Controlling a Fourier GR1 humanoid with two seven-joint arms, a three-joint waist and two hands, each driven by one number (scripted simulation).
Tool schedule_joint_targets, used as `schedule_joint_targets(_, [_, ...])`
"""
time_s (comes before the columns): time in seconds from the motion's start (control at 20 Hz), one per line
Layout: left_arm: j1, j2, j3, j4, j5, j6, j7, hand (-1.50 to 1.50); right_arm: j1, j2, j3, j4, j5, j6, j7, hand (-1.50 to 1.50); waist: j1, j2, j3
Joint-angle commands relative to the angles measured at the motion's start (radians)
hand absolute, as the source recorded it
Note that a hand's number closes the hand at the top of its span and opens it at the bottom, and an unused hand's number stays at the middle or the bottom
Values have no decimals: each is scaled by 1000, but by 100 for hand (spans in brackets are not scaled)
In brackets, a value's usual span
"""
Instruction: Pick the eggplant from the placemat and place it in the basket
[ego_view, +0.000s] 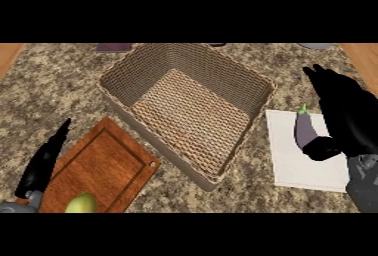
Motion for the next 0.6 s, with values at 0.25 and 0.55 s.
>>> schedule_joint_targets(0.25, [3, -55, -45, -55, -54, 44, 61, 0, -112, 181, 106, -204, -40, 419, 493, -150, 18, 9, 9])
schedule_joint_targets(0.55, [-20, -56, -6, 29, -48, 8, 10, 0, -95, 253, 71, -229, -40, 468, 539, -150, 10, 15, 9])
